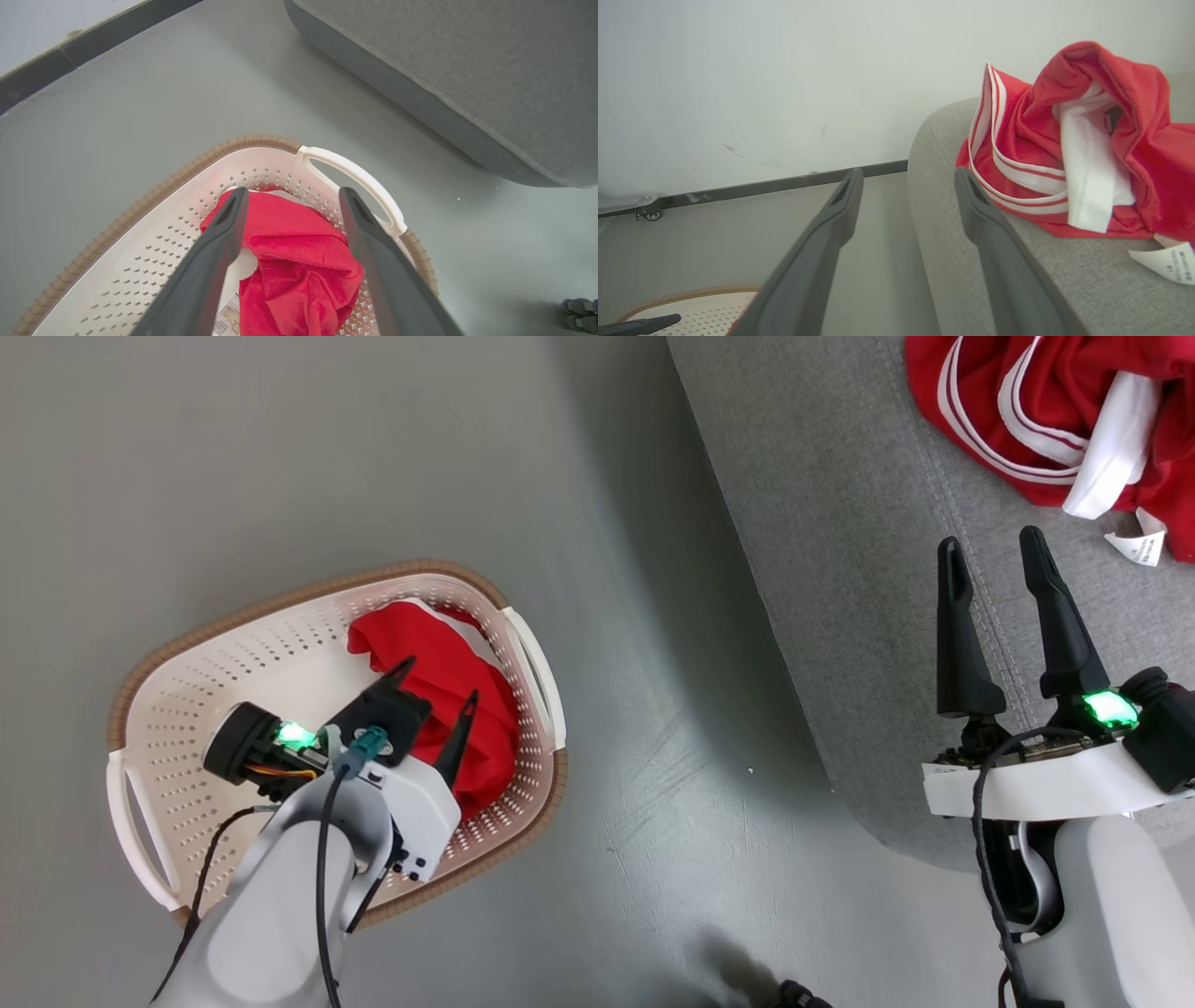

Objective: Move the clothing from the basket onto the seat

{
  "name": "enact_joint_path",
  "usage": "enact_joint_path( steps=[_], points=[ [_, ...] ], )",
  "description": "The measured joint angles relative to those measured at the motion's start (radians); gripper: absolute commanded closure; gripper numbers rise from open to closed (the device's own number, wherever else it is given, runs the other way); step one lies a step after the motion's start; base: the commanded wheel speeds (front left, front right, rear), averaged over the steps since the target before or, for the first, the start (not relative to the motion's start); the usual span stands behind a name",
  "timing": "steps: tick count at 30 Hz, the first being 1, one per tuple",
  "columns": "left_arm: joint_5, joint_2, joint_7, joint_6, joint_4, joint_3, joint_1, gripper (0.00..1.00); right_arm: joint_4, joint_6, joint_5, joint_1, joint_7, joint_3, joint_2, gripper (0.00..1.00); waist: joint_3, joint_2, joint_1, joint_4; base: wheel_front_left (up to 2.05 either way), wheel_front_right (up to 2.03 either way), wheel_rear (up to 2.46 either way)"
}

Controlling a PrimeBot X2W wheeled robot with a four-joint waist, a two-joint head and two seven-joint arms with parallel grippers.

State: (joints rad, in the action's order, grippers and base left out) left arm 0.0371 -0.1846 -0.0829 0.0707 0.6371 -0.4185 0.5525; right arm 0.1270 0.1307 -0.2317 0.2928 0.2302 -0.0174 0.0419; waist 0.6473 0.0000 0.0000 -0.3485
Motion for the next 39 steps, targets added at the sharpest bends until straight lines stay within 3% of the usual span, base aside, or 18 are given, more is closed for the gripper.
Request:
enact_joint_path(
  steps=[16,27,39],
  points=[
    [0.064,0.050,0.072,-0.007,0.113,0.059,0.090,0.00,0.014,0.000,-0.018,0.043,0.011,0.030,0.000,0.00,0.075,0.0000,0.0000,-0.026,0.00,0.00,0.00],
    [0.140,0.058,0.084,-0.060,0.187,0.153,0.115,0.00,0.021,0.000,-0.021,0.063,0.016,0.040,0.000,0.00,0.125,0.0000,0.0000,-0.044,0.00,0.00,0.00],
    [0.155,0.070,0.087,-0.081,0.234,0.174,0.155,0.00,0.028,0.000,-0.024,0.101,0.016,0.054,0.000,0.00,0.171,0.0000,0.0000,-0.047,0.00,0.00,0.00]
  ],
)
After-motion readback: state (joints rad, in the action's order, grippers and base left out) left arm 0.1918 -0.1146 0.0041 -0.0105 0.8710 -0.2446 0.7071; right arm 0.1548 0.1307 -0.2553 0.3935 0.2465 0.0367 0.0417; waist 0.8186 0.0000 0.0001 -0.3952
